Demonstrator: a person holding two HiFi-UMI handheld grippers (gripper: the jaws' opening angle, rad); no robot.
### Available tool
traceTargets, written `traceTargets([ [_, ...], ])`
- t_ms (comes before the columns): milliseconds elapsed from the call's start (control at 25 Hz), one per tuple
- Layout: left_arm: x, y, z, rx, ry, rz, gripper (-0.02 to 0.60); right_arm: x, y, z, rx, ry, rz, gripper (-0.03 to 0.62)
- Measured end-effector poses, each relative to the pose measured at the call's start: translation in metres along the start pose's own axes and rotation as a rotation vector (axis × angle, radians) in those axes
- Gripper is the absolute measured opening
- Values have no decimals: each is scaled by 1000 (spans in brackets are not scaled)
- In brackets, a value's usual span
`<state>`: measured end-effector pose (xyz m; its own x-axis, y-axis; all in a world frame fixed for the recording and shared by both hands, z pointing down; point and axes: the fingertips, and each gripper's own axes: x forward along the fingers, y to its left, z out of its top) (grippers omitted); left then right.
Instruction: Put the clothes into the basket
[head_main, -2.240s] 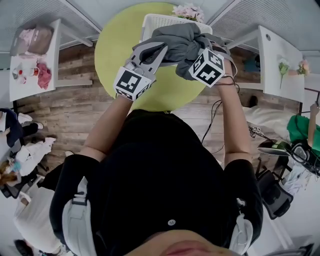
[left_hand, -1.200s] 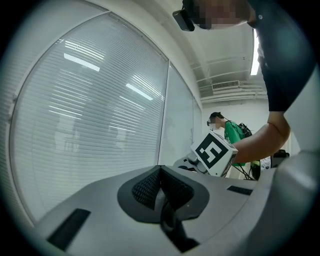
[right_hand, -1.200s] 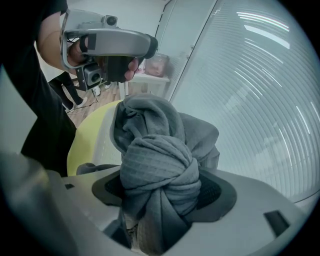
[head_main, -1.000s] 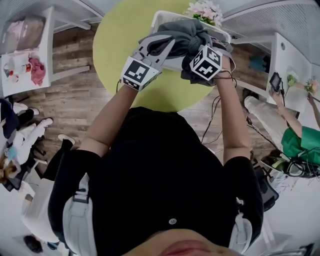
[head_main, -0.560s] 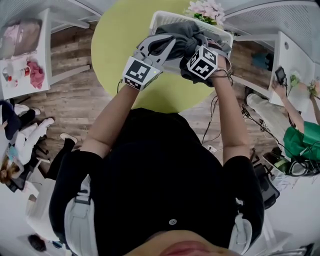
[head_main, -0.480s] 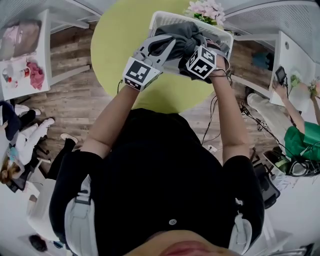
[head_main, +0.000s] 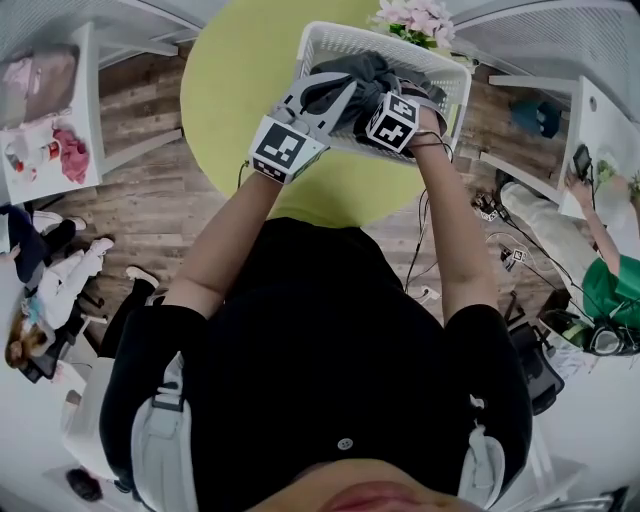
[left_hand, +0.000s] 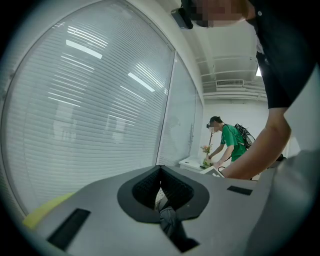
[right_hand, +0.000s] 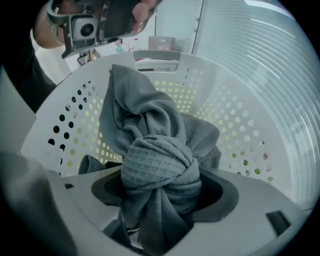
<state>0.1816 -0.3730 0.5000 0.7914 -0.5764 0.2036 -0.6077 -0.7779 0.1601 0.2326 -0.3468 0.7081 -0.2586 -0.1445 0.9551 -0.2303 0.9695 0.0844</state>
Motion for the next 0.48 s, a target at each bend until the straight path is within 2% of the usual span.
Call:
traceTargets([
  [480, -3, 3, -2, -7, 6, 6, 8, 38, 5, -10, 12, 30, 38, 373],
])
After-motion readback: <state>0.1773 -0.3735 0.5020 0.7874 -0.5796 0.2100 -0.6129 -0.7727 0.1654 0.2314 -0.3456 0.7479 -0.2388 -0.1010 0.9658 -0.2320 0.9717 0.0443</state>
